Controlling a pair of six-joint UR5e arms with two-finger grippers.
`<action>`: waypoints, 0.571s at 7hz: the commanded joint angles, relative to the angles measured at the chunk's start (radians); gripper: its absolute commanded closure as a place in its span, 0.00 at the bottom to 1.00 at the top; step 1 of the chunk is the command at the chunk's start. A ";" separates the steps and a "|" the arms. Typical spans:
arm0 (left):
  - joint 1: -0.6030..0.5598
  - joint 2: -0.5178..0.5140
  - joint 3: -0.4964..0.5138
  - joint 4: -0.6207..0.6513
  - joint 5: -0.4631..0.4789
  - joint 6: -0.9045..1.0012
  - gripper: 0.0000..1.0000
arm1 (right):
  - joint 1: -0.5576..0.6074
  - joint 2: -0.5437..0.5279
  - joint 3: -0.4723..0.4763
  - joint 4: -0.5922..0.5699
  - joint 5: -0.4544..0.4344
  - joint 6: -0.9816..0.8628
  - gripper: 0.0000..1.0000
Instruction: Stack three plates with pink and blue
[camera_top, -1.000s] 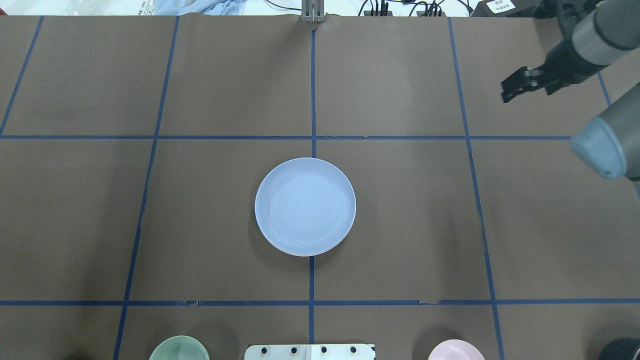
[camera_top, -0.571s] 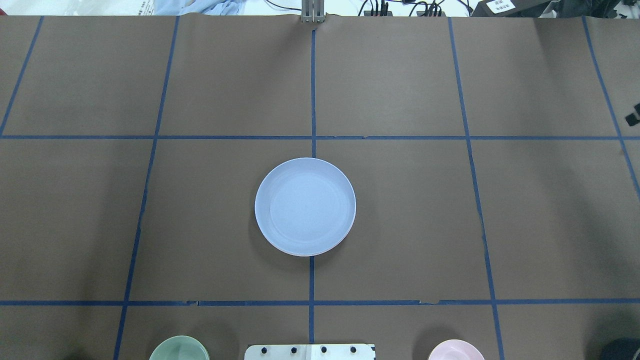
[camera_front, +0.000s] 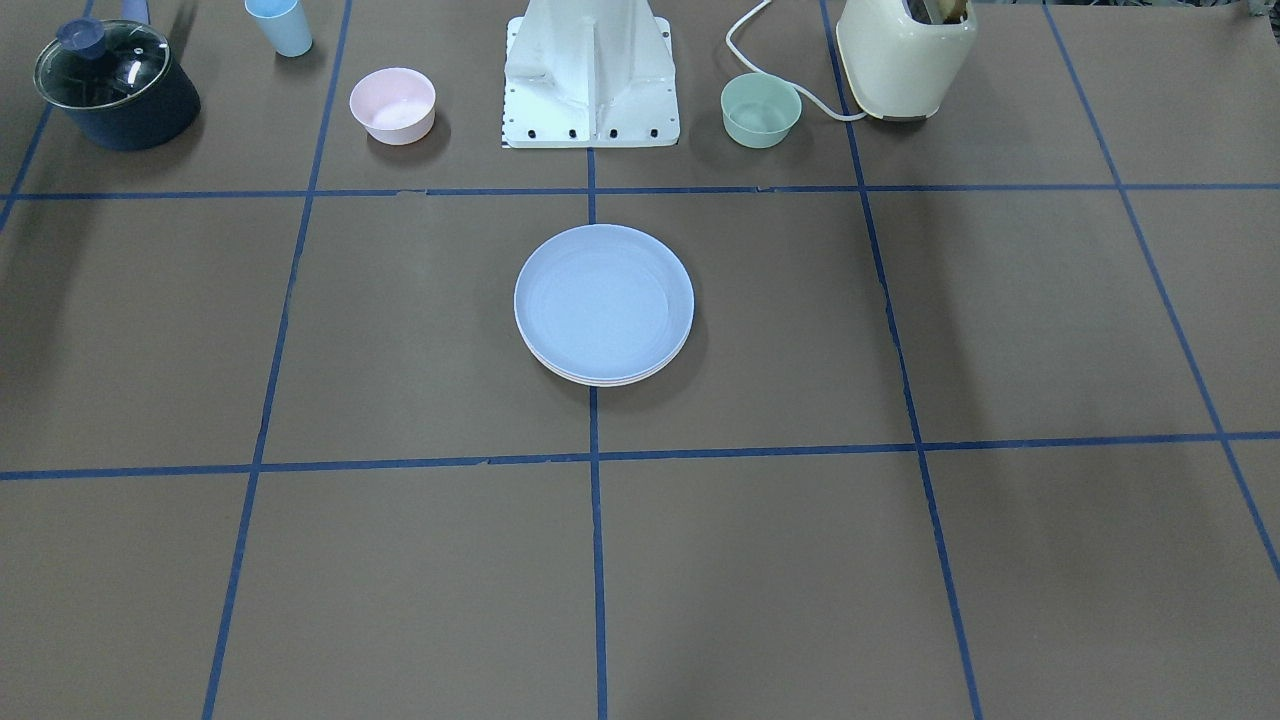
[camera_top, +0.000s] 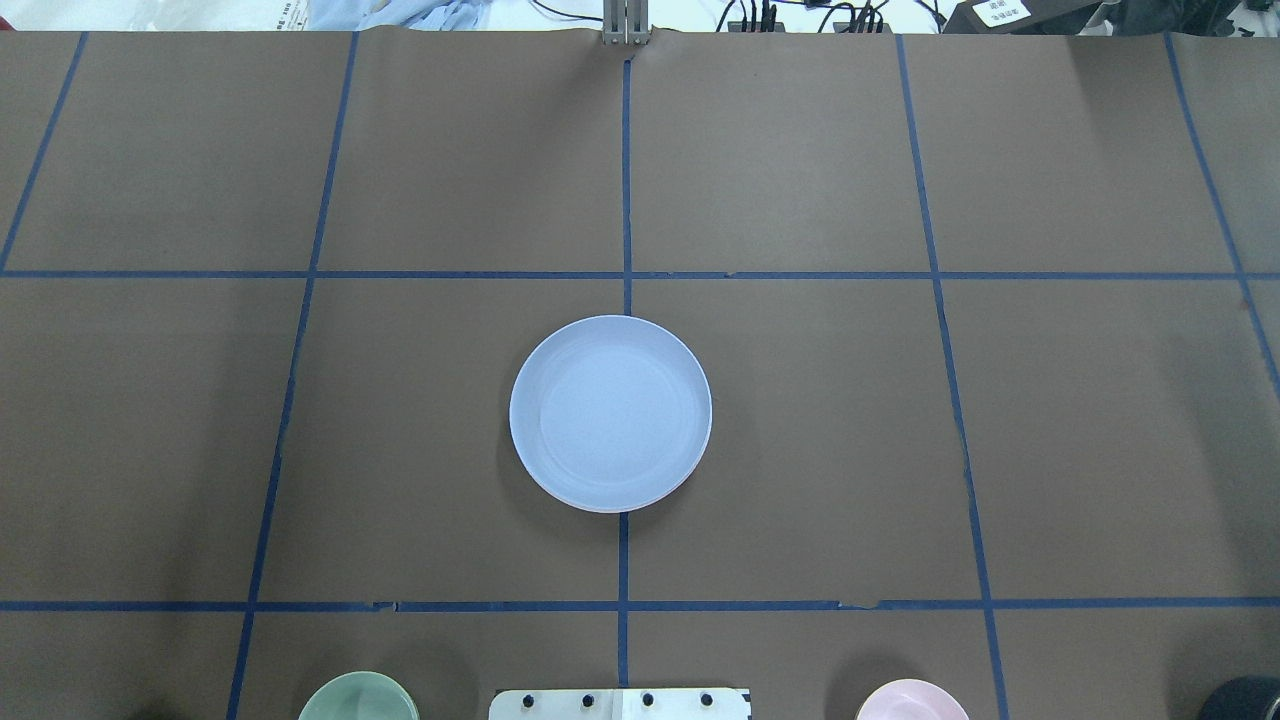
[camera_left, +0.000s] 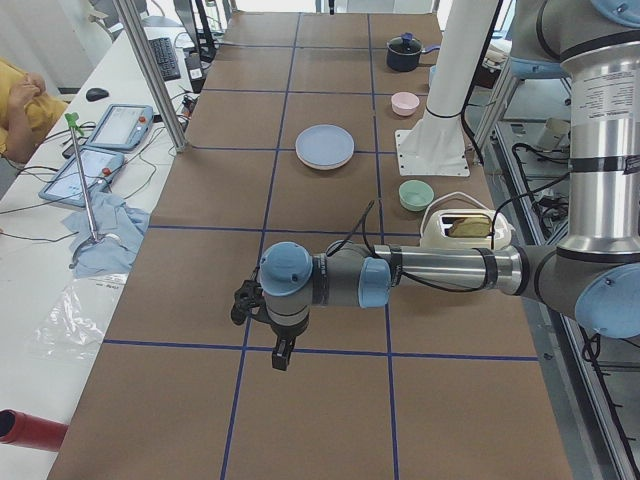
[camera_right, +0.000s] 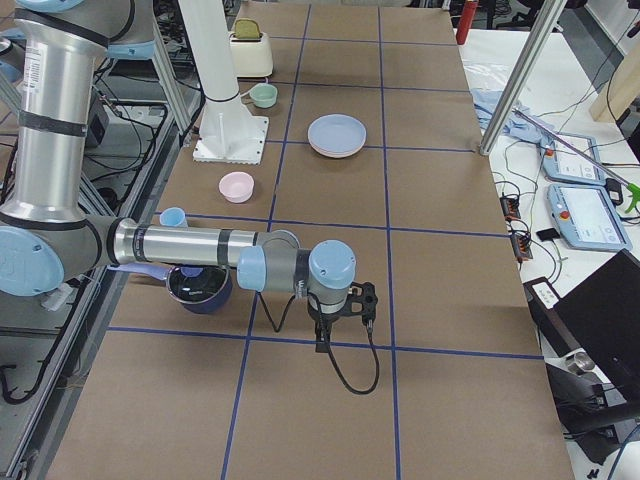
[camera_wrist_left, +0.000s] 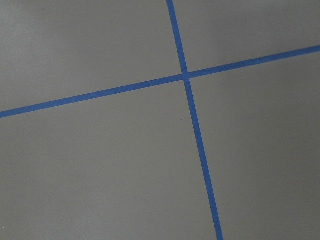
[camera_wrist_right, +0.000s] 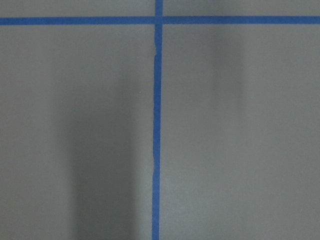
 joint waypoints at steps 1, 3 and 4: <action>0.004 0.005 -0.006 0.000 0.005 0.000 0.00 | 0.024 -0.008 0.018 0.007 -0.036 0.003 0.00; 0.003 0.008 -0.024 -0.006 0.002 0.000 0.00 | 0.023 -0.001 0.018 0.013 -0.043 0.008 0.00; 0.004 0.008 -0.021 -0.004 0.005 -0.002 0.00 | 0.023 -0.001 0.018 0.013 -0.043 0.006 0.00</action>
